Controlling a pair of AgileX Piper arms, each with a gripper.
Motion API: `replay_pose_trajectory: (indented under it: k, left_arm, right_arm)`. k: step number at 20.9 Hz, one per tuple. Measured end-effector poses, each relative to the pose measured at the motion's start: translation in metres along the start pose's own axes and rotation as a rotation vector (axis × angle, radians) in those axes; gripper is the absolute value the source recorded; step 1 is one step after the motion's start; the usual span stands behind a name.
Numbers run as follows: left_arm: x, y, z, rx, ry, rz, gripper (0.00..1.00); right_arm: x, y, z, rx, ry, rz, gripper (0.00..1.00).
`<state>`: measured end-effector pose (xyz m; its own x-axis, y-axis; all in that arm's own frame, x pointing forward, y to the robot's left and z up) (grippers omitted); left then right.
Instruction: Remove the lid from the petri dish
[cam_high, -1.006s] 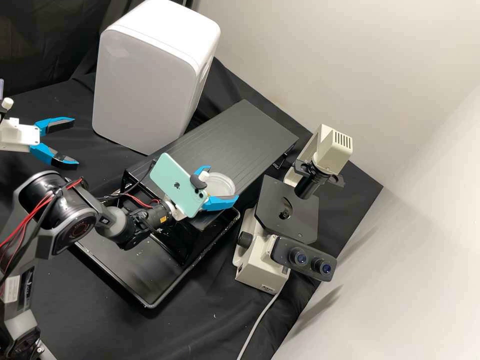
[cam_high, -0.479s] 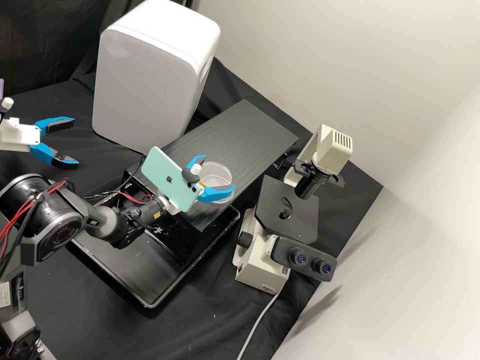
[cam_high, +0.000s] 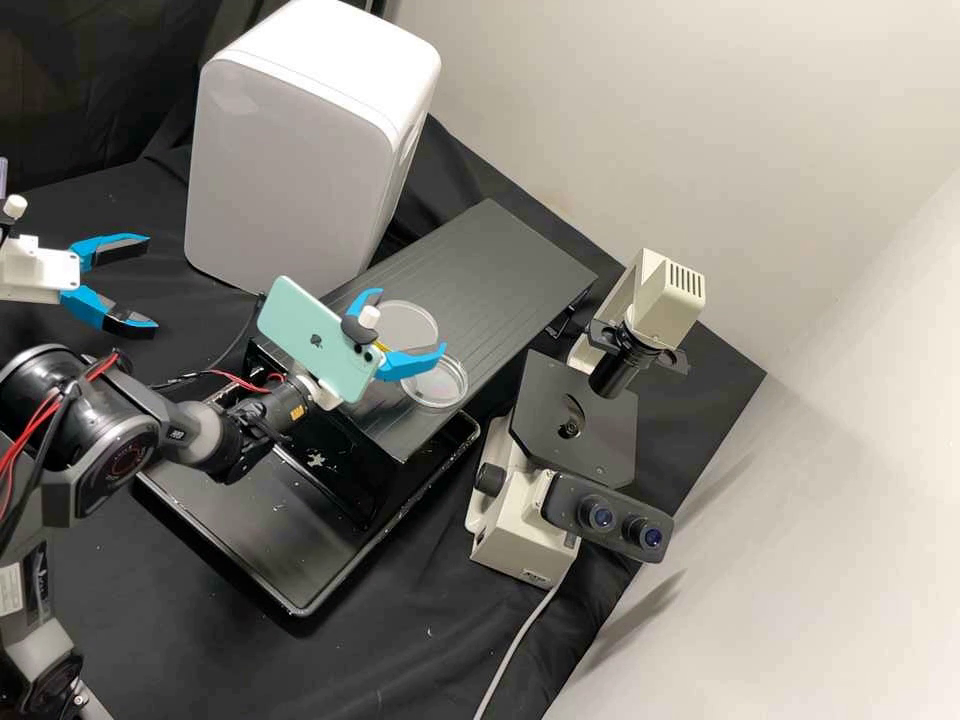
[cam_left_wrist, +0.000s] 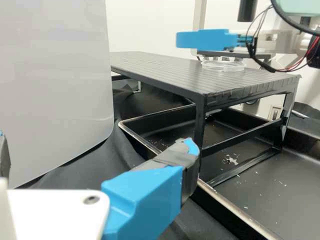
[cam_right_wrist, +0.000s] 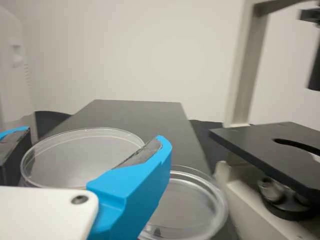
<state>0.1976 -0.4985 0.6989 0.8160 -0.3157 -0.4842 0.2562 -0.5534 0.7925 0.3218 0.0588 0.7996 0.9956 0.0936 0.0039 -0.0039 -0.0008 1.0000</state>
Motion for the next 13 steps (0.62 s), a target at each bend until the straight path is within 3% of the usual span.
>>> replay_pose_trajectory:
  k: [3, 13]
  left_arm:
    - [0.0, 0.0, 0.0, 0.0, 0.0, 0.0, 1.0]
    - [0.0, 0.0, -0.0001, -0.001, 0.001, 0.0, 1.0]
  right_arm:
    - [-0.0001, -0.0064, -0.0072, -0.017, 0.023, -0.019, 0.0]
    - [0.0012, -0.0085, -0.0039, -0.005, 0.001, -0.014, 0.0]
